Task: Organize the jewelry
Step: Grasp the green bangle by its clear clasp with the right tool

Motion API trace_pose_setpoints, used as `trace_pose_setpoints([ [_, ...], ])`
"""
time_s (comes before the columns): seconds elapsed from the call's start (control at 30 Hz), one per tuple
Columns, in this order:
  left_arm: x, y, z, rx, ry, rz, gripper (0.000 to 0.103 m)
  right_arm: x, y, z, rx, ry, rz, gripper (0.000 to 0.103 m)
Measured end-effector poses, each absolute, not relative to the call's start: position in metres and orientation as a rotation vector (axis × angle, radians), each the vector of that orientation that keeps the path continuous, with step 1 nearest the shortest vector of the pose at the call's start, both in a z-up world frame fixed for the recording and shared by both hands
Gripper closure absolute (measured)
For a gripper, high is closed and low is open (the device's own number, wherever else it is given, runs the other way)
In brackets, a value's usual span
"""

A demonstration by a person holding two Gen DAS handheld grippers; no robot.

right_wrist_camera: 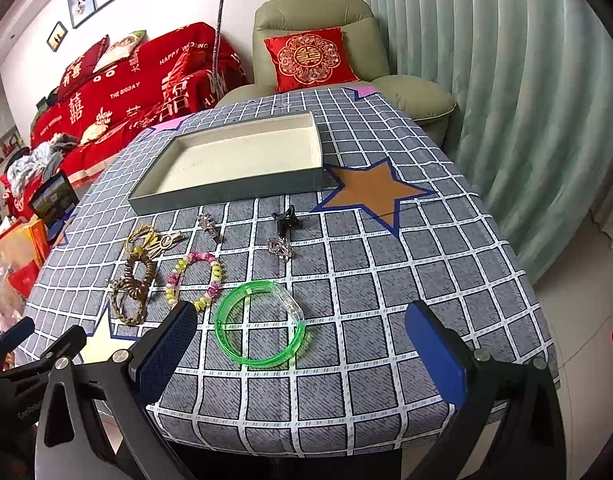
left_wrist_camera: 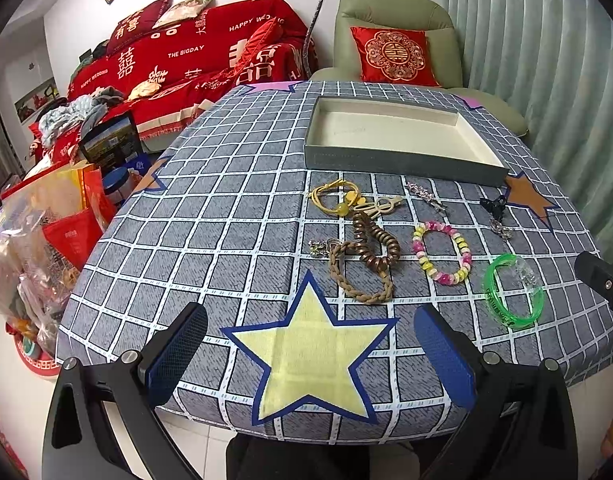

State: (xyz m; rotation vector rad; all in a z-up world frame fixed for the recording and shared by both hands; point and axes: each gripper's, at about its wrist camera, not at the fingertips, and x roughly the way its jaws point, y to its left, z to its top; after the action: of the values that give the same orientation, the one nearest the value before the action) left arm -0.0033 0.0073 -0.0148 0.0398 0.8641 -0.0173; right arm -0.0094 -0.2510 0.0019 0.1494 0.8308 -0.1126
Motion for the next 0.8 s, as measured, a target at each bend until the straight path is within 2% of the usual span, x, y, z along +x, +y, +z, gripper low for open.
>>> trace_pose_setpoints([
  [0.8,0.050,0.032,-0.058,-0.049,1.003,-0.057,0.000,0.012,-0.275,-0.041,0.154,0.994,-0.127,0.000],
])
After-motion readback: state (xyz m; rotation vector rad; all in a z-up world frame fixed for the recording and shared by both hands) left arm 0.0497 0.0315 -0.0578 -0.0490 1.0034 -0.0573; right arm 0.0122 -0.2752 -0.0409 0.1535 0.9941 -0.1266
